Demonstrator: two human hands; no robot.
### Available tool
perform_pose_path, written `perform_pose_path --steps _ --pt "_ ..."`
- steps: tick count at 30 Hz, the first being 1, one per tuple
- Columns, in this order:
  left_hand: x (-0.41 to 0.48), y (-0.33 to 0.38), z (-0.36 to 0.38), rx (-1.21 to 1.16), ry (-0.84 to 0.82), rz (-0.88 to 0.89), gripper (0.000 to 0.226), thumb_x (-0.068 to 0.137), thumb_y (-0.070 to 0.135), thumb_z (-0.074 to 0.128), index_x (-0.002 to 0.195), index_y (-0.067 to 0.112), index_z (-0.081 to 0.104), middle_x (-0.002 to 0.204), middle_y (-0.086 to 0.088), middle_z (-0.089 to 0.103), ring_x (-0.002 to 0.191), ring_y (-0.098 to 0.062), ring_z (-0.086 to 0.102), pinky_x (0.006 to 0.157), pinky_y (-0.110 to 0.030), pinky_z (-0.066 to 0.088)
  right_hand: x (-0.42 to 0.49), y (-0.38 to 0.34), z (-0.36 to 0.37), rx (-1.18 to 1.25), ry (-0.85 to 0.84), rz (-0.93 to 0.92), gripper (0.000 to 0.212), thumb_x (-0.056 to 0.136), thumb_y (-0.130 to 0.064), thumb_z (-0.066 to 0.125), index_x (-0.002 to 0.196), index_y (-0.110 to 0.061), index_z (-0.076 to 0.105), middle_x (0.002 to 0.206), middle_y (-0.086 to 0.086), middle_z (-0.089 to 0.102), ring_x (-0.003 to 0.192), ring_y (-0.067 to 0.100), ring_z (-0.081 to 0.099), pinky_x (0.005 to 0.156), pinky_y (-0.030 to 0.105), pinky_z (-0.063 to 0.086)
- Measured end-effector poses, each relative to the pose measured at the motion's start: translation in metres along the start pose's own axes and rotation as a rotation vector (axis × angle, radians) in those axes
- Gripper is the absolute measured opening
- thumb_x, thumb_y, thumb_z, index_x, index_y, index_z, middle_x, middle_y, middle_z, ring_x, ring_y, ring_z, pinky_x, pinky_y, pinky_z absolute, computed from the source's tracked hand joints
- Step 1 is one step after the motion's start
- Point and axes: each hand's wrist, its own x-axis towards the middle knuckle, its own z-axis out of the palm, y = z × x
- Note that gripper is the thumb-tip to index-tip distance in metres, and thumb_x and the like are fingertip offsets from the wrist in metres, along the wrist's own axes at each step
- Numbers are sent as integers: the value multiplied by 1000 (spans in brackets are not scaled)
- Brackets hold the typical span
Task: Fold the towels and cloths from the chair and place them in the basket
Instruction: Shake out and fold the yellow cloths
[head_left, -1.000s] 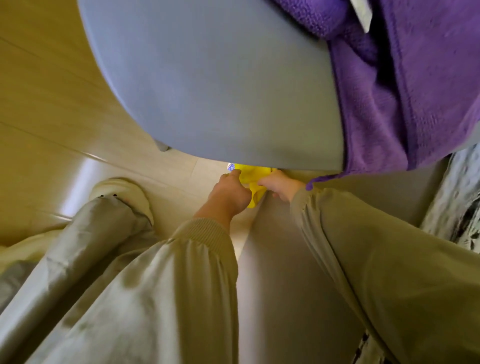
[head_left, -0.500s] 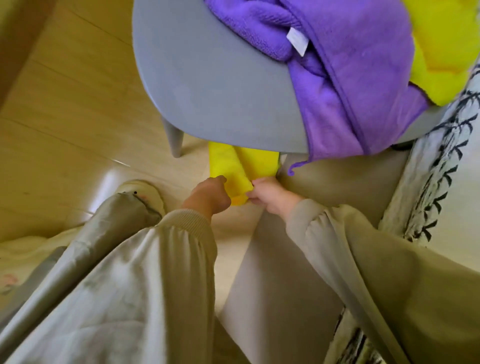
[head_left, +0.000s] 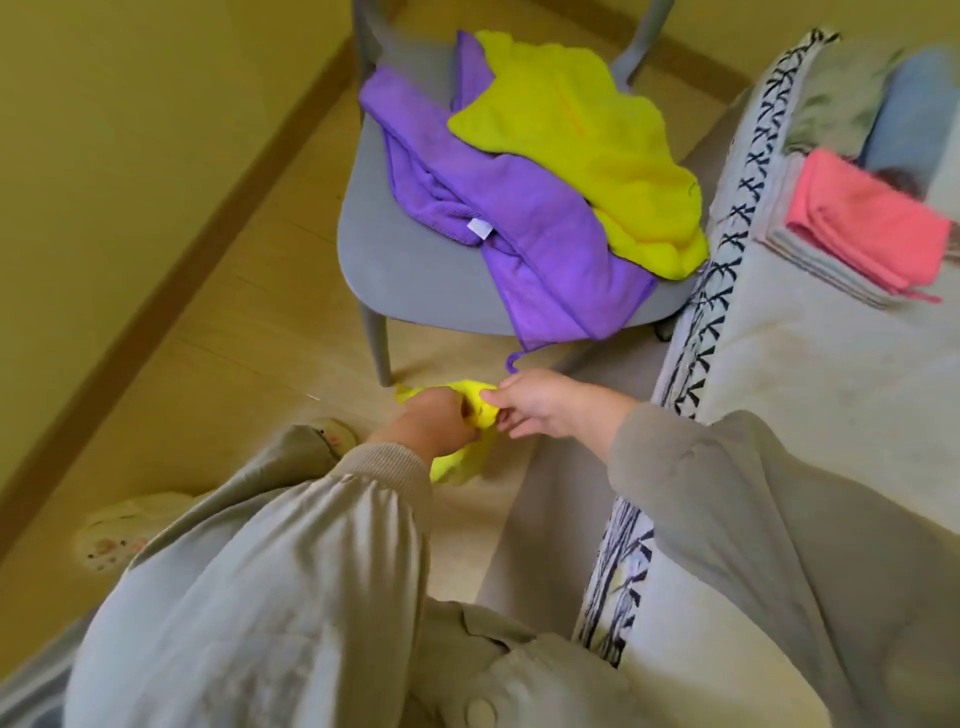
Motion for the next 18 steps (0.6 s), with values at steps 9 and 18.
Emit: perform_pose_path --steps 9,18 --pt "-93 65 -64 -131 312 61 35 85 29 68 64 5 52 61 -5 44 58 -17 42 48 -28 28 -108 -33 -40 45 18 -262 22 94 -30 56 78 -16 53 75 6 52 65 14 49 66 26 43" --pt "-179 126 -127 -364 620 192 18 84 21 71 76 10 58 58 3 45 55 -10 42 46 -17 33 -237 -65 -85 -147 329 -612 35 83 -7 69 61 -12 42 59 6 46 53 16 47 56 28 43"
